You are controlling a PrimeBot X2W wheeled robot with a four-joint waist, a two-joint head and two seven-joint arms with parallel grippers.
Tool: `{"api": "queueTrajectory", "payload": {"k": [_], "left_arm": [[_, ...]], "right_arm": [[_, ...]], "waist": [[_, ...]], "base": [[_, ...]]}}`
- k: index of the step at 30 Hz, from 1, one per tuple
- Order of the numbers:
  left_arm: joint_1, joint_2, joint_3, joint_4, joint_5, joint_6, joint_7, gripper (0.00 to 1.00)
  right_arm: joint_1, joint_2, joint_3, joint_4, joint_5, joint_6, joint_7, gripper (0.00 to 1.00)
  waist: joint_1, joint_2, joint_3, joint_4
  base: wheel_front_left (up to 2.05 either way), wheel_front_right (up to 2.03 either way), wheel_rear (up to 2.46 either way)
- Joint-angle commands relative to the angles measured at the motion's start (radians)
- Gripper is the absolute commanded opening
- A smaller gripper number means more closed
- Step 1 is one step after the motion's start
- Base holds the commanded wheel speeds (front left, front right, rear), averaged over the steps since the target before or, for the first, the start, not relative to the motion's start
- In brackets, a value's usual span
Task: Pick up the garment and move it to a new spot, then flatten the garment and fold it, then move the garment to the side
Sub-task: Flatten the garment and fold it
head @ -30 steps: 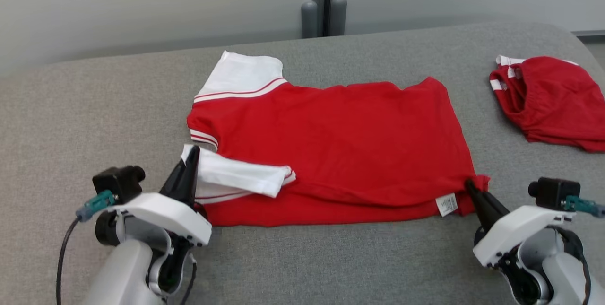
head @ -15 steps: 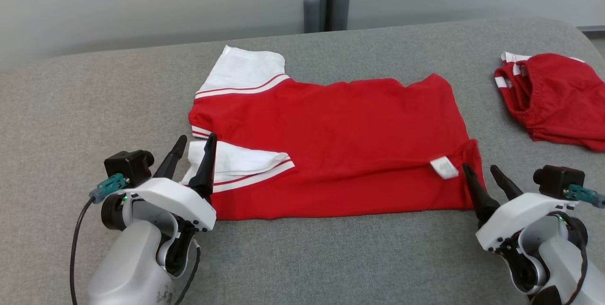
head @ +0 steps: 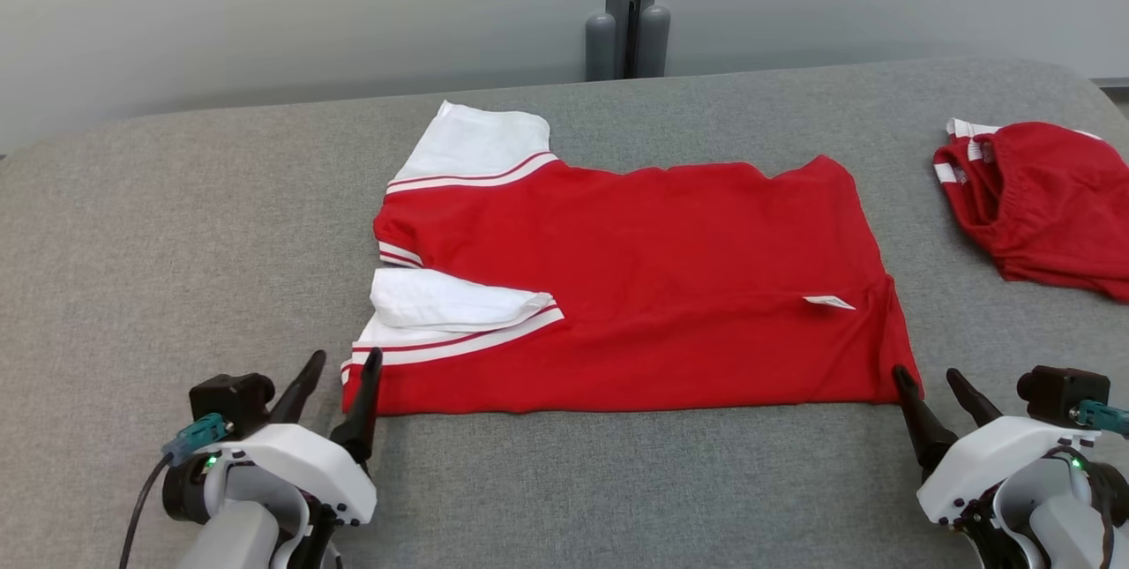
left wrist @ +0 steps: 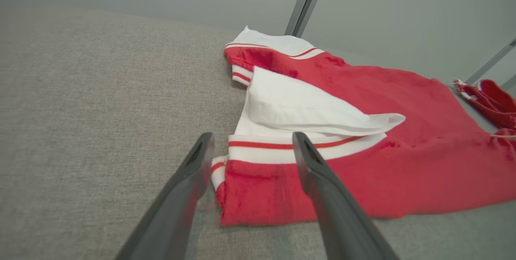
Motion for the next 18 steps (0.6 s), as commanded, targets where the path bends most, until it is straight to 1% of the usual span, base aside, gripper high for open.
{"api": "queueTrajectory", "payload": {"k": [1, 4, 10, 13, 18], "left_arm": [[0.003, 0.009, 0.008, 0.001, 0.000, 0.005, -0.006, 1.00], [-0.001, 0.019, 0.003, 0.022, 0.012, 0.014, -0.004, 1.00], [-0.011, 0.006, -0.007, 0.041, 0.010, 0.010, -0.003, 1.00], [-0.012, 0.005, -0.018, 0.064, 0.014, 0.007, 0.001, 1.00], [-0.024, -0.004, -0.043, 0.107, 0.027, 0.014, 0.021, 1.00]], "right_arm": [[-0.009, -0.003, 0.006, 0.010, -0.001, 0.000, -0.010, 1.00], [-0.023, 0.005, 0.021, 0.015, -0.007, 0.000, -0.017, 1.00], [-0.040, 0.017, 0.055, 0.025, -0.029, 0.000, -0.038, 1.00], [-0.048, 0.009, 0.074, 0.054, -0.059, 0.000, -0.041, 1.00], [-0.070, 0.020, 0.084, 0.107, -0.087, 0.000, -0.050, 1.00]], "waist": [[0.0000, -0.0001, 0.005, 0.002], [0.0000, -0.0001, 0.013, 0.002], [0.0000, -0.0001, 0.023, -0.002], [0.0000, -0.0001, 0.024, -0.001], [0.0000, -0.0001, 0.030, 0.000]], "base": [[0.00, 0.00, 0.00], [0.00, 0.00, 0.00], [0.00, 0.00, 0.00], [0.00, 0.00, 0.00], [0.00, 0.00, 0.00]]}}
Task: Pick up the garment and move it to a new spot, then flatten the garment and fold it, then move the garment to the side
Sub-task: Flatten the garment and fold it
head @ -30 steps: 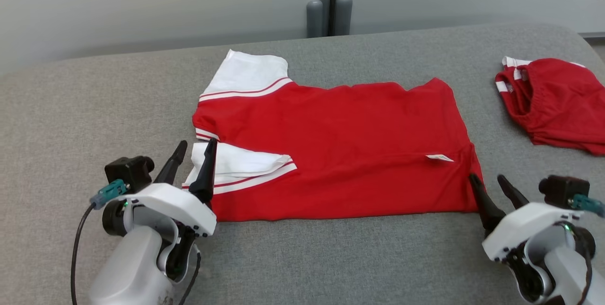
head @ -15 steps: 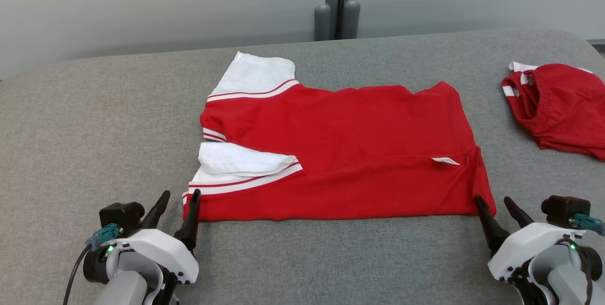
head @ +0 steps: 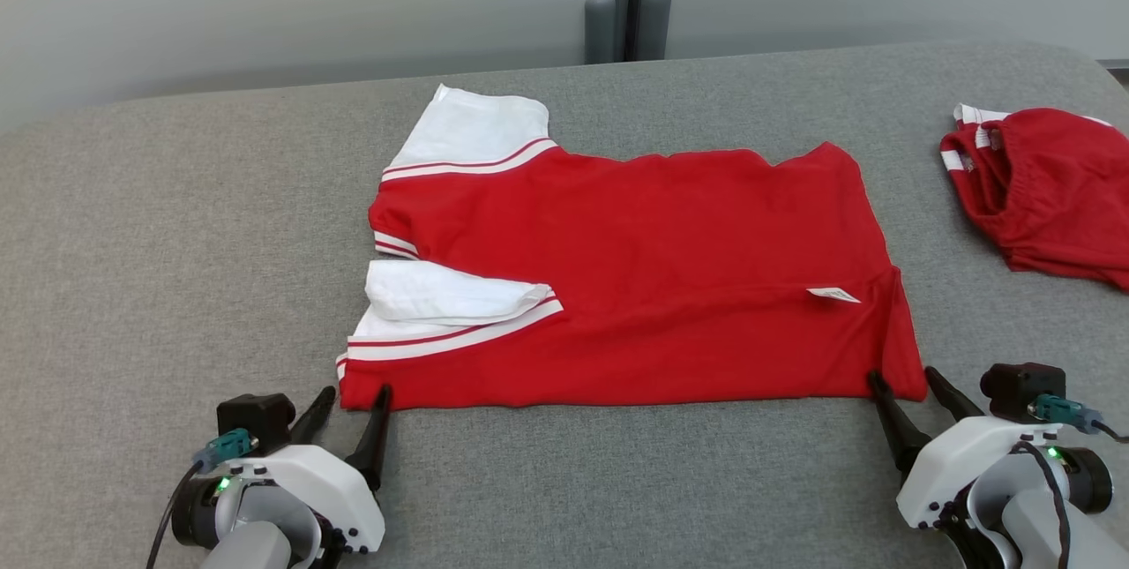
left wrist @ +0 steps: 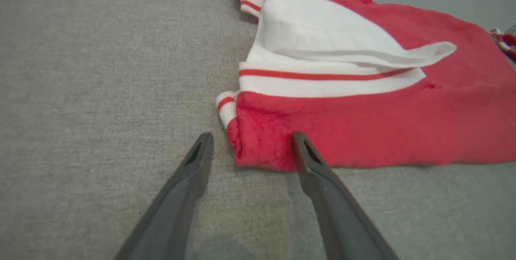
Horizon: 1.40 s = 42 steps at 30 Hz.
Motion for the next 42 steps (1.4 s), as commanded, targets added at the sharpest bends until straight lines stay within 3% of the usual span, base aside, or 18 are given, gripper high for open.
{"api": "queueTrajectory", "payload": {"k": [1, 2, 3, 4, 5, 12, 21, 34, 42], "left_arm": [[-0.017, -0.001, -0.006, 0.012, 0.003, -0.001, 0.006, 1.00], [-0.019, -0.005, -0.006, 0.019, -0.003, -0.003, 0.009, 1.00], [-0.019, -0.007, -0.010, 0.027, -0.006, -0.005, 0.015, 0.44], [-0.021, -0.012, -0.011, 0.031, -0.010, -0.008, 0.013, 0.04], [-0.025, -0.014, -0.010, 0.035, -0.011, -0.009, 0.011, 0.00], [-0.023, -0.020, 0.005, 0.042, -0.033, -0.015, -0.010, 0.00], [0.113, -0.034, 0.047, -0.037, -0.068, -0.018, -0.022, 0.00], [0.350, -0.054, 0.086, -0.244, -0.055, 0.032, -0.022, 0.00], [0.404, -0.049, 0.061, -0.305, -0.039, 0.053, -0.012, 0.00]], "right_arm": [[-0.016, -0.002, 0.005, 0.019, -0.015, 0.000, -0.008, 1.00], [-0.019, 0.001, 0.007, 0.031, -0.019, 0.000, -0.004, 0.50], [-0.023, 0.005, 0.007, 0.039, -0.016, 0.000, -0.006, 0.29], [-0.027, 0.007, 0.003, 0.043, -0.010, 0.000, -0.010, 0.03], [-0.029, 0.007, 0.003, 0.049, -0.010, 0.000, -0.010, 0.00], [-0.022, 0.018, 0.014, 0.053, 0.008, 0.000, -0.028, 0.00], [0.088, 0.010, -0.001, -0.007, 0.047, 0.000, -0.037, 0.00], [0.300, -0.035, -0.080, -0.169, 0.033, 0.000, -0.026, 0.00], [0.404, -0.020, -0.162, -0.269, -0.008, 0.000, 0.025, 0.00]], "waist": [[0.0000, 0.0000, 0.001, 0.001], [0.0000, 0.0000, 0.002, 0.001], [0.0000, 0.0000, 0.003, 0.001], [0.0000, 0.0000, 0.003, 0.002], [0.0000, 0.0000, 0.003, 0.003], [0.0000, 0.0000, -0.029, 0.020], [0.0000, 0.0000, -0.131, 0.058], [0.0000, 0.0000, -0.172, 0.107], [0.0000, 0.0000, -0.180, 0.117]], "base": [[0.00, 0.00, 0.00], [0.00, 0.00, 0.00], [0.00, 0.00, 0.00], [0.00, 0.00, 0.00], [0.00, 0.00, 0.00], [0.00, 0.00, 0.00], [0.00, 0.00, 0.00], [0.00, 0.00, 0.00], [0.00, 0.00, 0.00]]}}
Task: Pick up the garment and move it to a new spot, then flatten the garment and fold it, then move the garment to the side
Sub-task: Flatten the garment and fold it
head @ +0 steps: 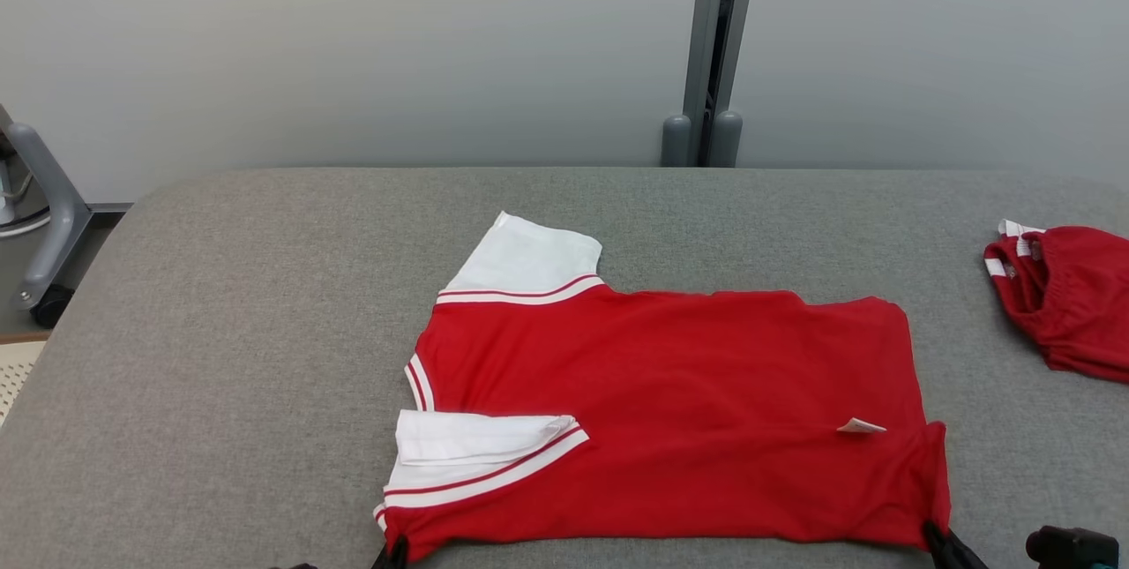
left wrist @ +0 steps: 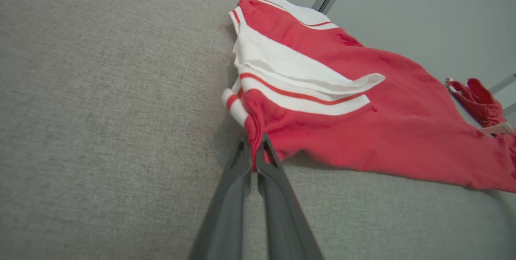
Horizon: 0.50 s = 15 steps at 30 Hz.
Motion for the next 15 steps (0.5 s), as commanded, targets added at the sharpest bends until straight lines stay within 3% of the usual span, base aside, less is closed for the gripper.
{"api": "queueTrajectory", "payload": {"k": [1, 3, 4, 5, 6, 15], "left_arm": [[0.009, 0.006, -0.003, -0.007, 0.011, 0.006, 0.002, 0.00], [0.013, 0.006, -0.006, -0.010, 0.012, 0.011, 0.003, 0.00], [0.011, 0.008, -0.007, -0.014, 0.017, 0.012, 0.002, 0.29], [0.009, 0.009, -0.006, -0.017, 0.020, 0.015, 0.000, 0.79], [0.009, 0.010, -0.005, -0.020, 0.023, 0.016, -0.002, 1.00], [0.003, 0.019, 0.098, -0.153, 0.089, 0.035, -0.011, 1.00]], "right_arm": [[0.020, 0.002, -0.012, -0.013, -0.014, 0.000, 0.009, 0.00], [0.035, 0.014, -0.035, -0.031, -0.029, 0.000, 0.026, 0.00], [0.040, 0.018, -0.046, -0.037, -0.040, 0.000, 0.030, 0.41], [0.046, 0.022, -0.055, -0.045, -0.049, 0.000, 0.036, 1.00], [0.052, 0.029, -0.066, -0.052, -0.059, 0.000, 0.038, 1.00], [0.051, 0.063, -0.160, -0.148, -0.161, 0.000, 0.002, 1.00]], "waist": [[-0.0001, -0.0001, -0.001, -0.001], [-0.0001, -0.0001, -0.002, -0.004], [-0.0001, -0.0001, -0.002, -0.005], [-0.0001, -0.0001, -0.003, -0.007], [-0.0001, -0.0001, -0.004, -0.009], [-0.0001, -0.0001, -0.006, -0.025]], "base": [[0.00, 0.00, 0.00], [0.00, 0.00, 0.00], [0.00, 0.00, 0.00], [0.00, 0.00, 0.00], [0.00, 0.00, 0.00], [0.00, 0.00, 0.00]]}}
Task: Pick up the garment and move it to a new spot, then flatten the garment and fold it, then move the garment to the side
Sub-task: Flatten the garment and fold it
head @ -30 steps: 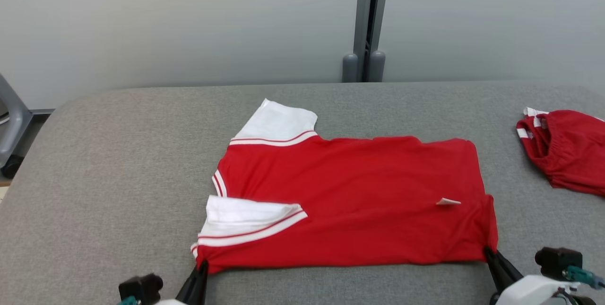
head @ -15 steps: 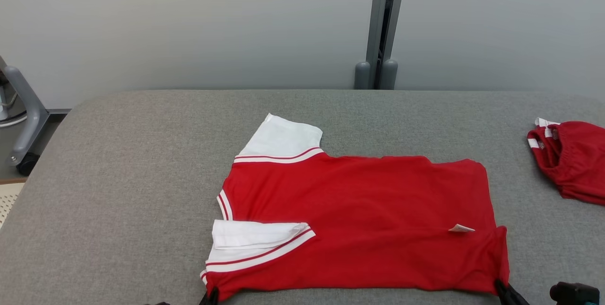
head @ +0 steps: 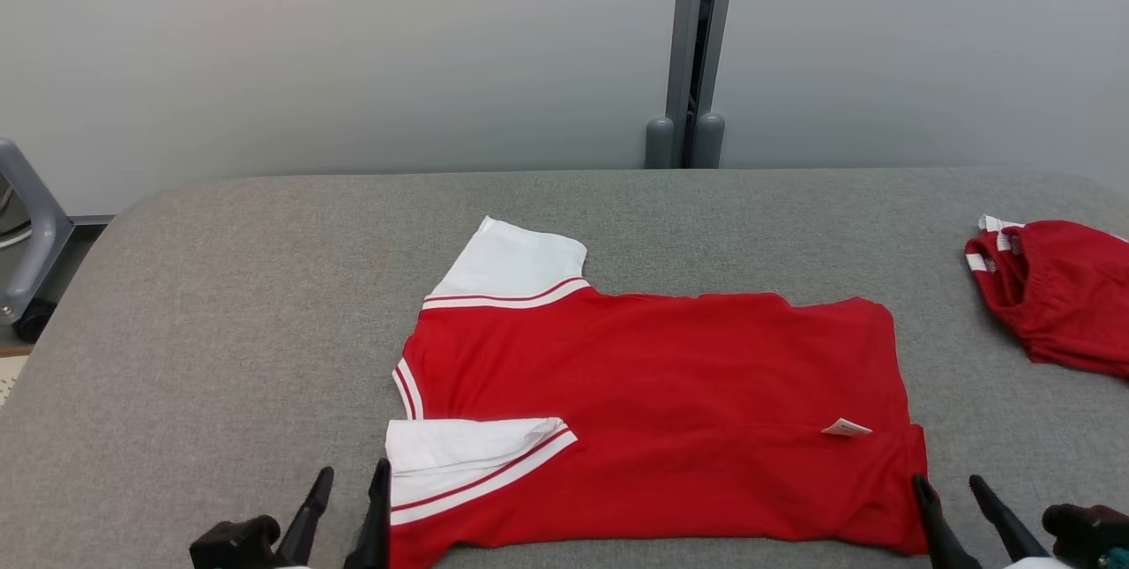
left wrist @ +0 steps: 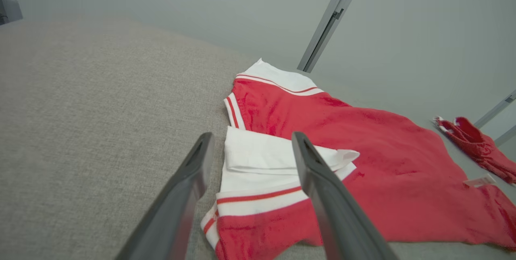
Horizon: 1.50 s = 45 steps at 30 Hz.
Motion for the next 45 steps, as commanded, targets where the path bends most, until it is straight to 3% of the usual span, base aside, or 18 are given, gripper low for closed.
{"api": "queueTrajectory", "payload": {"k": [1, 8, 20, 32, 45], "left_arm": [[0.003, 0.003, 0.024, -0.028, 0.018, 0.003, -0.005, 1.00], [0.003, -0.002, 0.120, -0.122, 0.097, -0.009, -0.005, 1.00], [0.013, 0.026, 0.238, -0.201, 0.245, 0.008, -0.005, 1.00], [0.077, 0.060, 0.220, -0.215, 0.285, 0.017, 0.009, 1.00], [0.111, 0.052, 0.205, -0.244, 0.277, 0.038, 0.028, 1.00]], "right_arm": [[-0.003, 0.002, -0.021, -0.017, -0.016, 0.000, -0.012, 1.00], [0.002, 0.033, -0.087, -0.103, -0.097, 0.000, -0.039, 1.00], [0.047, 0.093, -0.141, -0.272, -0.191, 0.000, -0.060, 1.00], [0.103, 0.109, -0.144, -0.309, -0.203, 0.000, -0.042, 1.00], [0.100, 0.111, -0.134, -0.291, -0.198, 0.000, -0.040, 1.00]], "waist": [[0.0000, 0.0000, -0.001, 0.000], [0.0000, 0.0000, -0.004, 0.001], [0.0000, 0.0000, -0.025, -0.009], [0.0000, 0.0000, -0.030, -0.018], [0.0000, 0.0000, -0.027, -0.019]], "base": [[0.00, 0.00, 0.00], [0.00, 0.00, 0.00], [0.00, 0.00, 0.00], [0.00, 0.00, 0.00], [0.00, 0.00, 0.00]]}}
